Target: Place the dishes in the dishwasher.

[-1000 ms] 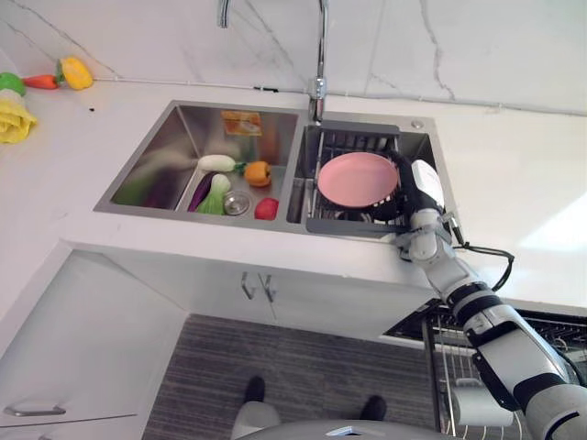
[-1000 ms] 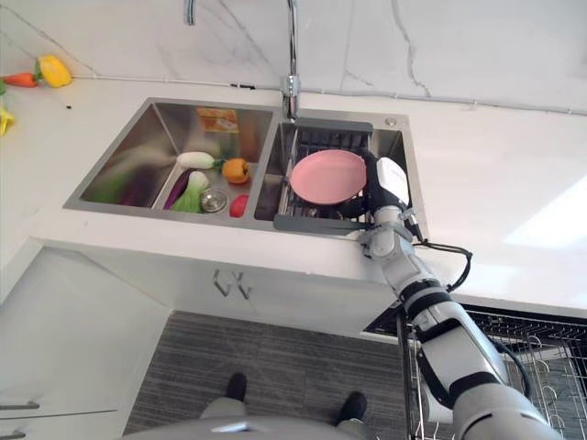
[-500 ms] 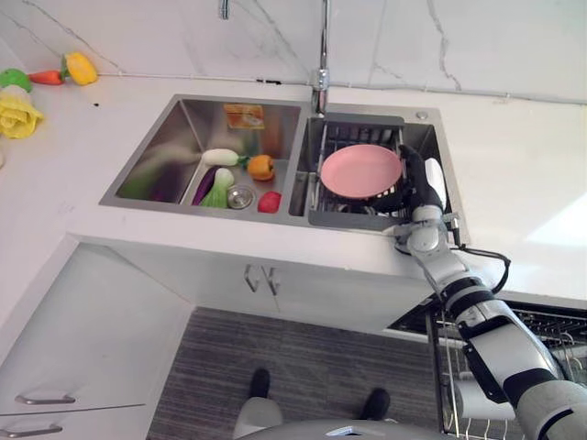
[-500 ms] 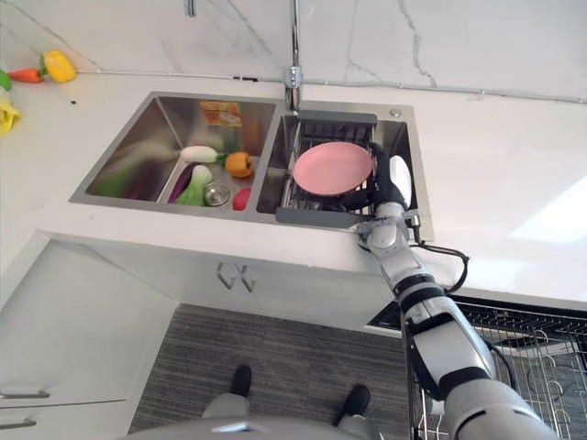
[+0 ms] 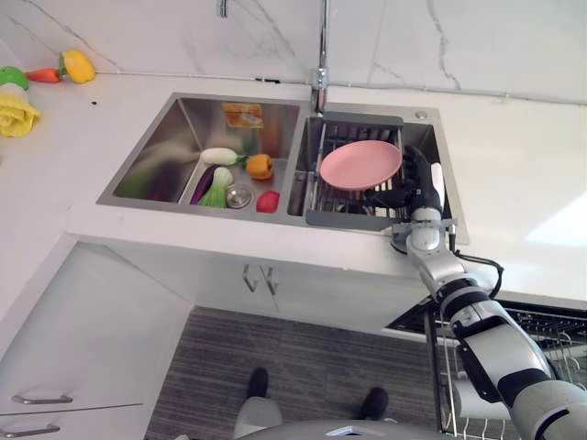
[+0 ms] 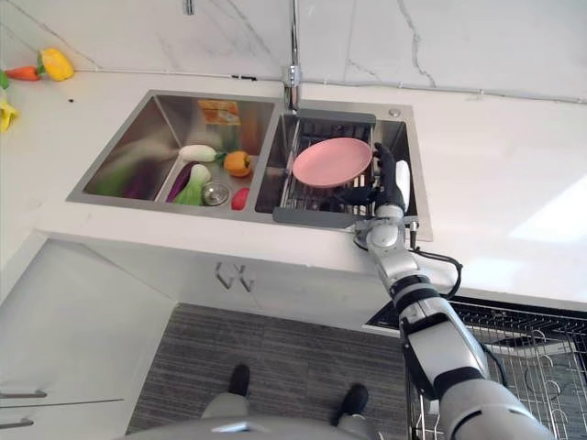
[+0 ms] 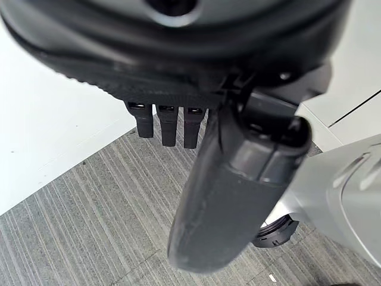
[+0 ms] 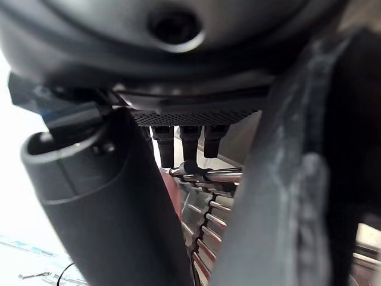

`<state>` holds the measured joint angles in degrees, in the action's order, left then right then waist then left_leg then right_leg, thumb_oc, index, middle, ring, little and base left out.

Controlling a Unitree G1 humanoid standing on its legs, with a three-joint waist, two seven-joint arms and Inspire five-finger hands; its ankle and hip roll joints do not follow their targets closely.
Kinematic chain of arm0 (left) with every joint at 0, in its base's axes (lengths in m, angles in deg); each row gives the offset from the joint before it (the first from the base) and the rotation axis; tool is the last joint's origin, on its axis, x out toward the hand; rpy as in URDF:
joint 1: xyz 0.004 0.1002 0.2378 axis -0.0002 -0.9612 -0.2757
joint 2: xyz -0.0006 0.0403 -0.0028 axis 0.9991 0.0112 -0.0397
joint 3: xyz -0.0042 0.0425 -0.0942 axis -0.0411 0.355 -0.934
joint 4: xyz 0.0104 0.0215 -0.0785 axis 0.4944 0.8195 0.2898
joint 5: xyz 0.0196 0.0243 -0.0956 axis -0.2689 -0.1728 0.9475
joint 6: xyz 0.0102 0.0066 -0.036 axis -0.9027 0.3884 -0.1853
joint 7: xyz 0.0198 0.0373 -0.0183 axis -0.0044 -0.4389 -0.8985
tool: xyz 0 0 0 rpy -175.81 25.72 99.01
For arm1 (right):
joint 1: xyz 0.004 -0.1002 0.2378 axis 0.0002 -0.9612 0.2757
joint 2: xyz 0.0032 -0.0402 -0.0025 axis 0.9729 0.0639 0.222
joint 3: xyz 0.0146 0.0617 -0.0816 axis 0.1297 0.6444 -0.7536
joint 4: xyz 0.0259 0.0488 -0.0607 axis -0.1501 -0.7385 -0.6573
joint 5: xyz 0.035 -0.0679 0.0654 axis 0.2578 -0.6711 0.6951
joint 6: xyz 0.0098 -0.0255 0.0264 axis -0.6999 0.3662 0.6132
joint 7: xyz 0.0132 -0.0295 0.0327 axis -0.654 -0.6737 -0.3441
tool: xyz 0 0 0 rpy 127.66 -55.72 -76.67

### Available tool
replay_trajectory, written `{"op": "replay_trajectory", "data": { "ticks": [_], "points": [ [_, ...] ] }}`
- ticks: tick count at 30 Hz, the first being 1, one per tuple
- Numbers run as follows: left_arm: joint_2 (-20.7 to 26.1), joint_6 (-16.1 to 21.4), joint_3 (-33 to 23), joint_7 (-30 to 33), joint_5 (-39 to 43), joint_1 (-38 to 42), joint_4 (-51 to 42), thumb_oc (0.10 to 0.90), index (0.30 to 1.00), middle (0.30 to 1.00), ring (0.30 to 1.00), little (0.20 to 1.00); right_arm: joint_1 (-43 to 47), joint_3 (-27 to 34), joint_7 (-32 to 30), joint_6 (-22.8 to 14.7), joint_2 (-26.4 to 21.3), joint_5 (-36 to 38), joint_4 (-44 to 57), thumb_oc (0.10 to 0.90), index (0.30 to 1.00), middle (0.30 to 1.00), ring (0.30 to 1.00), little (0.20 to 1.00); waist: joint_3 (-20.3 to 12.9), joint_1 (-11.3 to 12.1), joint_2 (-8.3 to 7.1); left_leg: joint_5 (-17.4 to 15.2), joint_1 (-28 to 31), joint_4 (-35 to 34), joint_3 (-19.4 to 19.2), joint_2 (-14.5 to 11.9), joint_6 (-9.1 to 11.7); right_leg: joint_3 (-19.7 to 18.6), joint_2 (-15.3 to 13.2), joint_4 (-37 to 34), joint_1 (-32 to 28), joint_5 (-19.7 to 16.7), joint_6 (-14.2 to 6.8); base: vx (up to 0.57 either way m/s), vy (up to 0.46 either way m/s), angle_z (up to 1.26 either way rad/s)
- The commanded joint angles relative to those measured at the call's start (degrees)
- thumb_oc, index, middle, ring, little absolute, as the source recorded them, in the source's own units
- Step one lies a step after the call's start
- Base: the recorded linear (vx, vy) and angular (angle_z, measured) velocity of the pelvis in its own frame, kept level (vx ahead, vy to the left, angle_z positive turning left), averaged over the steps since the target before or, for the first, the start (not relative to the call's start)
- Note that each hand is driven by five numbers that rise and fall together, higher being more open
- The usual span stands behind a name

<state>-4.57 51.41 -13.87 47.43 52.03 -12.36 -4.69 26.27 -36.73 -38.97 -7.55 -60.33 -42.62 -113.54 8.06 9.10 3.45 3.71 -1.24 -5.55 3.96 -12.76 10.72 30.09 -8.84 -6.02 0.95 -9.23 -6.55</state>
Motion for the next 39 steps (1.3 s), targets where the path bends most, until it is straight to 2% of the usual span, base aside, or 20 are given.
{"op": "replay_trajectory", "data": {
  "ticks": [1,4,12,19,30,36,39],
  "points": [
    [3.7,-0.7,6.5,1.3,0.3,1.0,0.2,0.800,0.900,0.900,0.900,0.900,7.5,-1.0,-0.5,-0.6,0.0,-4.3,-1.5,0.800,0.900,0.900,0.900,0.900,4.2,4.4,-1.41,-4.8,1.6,0.8,0.0,2.6,-3.8,-1.9,-4.0,2.1,-2.5,6.5,-2.7,0.00,0.000,0.00],
    [3.8,-0.3,6.5,1.4,-0.1,0.9,-0.1,0.800,0.900,0.900,0.900,0.900,8.4,-4.6,-0.6,0.7,-3.7,-13.7,0.4,0.800,0.900,0.900,0.900,0.900,4.2,4.5,-1.66,-4.7,1.4,0.8,0.2,2.6,-3.8,-1.5,-4.0,2.1,-2.6,6.4,-2.7,0.00,0.000,0.00],
    [3.4,-0.1,7.3,1.4,-1.0,1.0,1.1,0.800,0.900,0.900,0.900,0.900,10.0,-7.0,-1.0,0.9,-5.0,-18.3,0.5,0.800,0.900,0.900,0.900,0.900,4.3,4.7,-1.90,-4.5,1.1,0.8,0.5,2.5,-3.7,-1.3,-3.9,2.1,-2.5,6.4,-2.8,0.00,-0.003,0.03],
    [3.3,0.1,7.4,2.2,-2.0,1.6,1.3,0.800,0.900,0.900,0.900,0.900,11.9,-11.4,-1.7,2.1,-7.8,-27.5,2.0,0.800,0.900,0.900,0.900,0.900,4.4,4.8,-2.18,-4.4,0.7,0.8,0.7,2.5,-3.7,-1.2,-4.0,2.1,-2.3,6.4,-2.8,0.00,0.000,0.01],
    [2.6,-0.3,7.6,3.8,-1.8,2.6,2.4,0.800,0.900,0.900,0.900,0.900,11.1,-8.6,-6.0,4.0,-6.2,-28.6,-0.4,0.800,0.900,0.900,0.900,0.900,4.6,4.2,-2.33,-4.5,0.4,0.8,0.8,2.7,-3.8,-1.5,-4.1,2.4,-1.6,6.3,-2.8,0.00,0.000,0.00],
    [2.5,-0.4,7.5,4.1,-1.8,3.0,2.5,0.800,0.900,0.900,0.900,0.900,10.2,-7.6,-7.6,4.2,-6.0,-29.4,0.7,0.800,0.900,0.900,0.900,0.900,4.8,4.1,-2.22,-4.5,0.3,0.8,1.0,2.8,-3.9,-1.6,-4.2,2.5,-1.6,6.3,-2.8,0.00,0.000,0.00],
    [2.9,-0.3,7.1,3.8,-2.0,3.1,1.1,0.800,0.900,0.900,0.900,0.900,9.5,-8.4,-7.8,4.2,-6.7,-32.4,3.2,0.800,0.900,0.900,0.900,0.900,4.8,4.3,-1.95,-4.5,0.4,0.8,1.1,2.8,-4.0,-1.4,-4.3,2.7,-1.6,6.4,-2.9,0.00,0.000,0.00]
  ]
}}
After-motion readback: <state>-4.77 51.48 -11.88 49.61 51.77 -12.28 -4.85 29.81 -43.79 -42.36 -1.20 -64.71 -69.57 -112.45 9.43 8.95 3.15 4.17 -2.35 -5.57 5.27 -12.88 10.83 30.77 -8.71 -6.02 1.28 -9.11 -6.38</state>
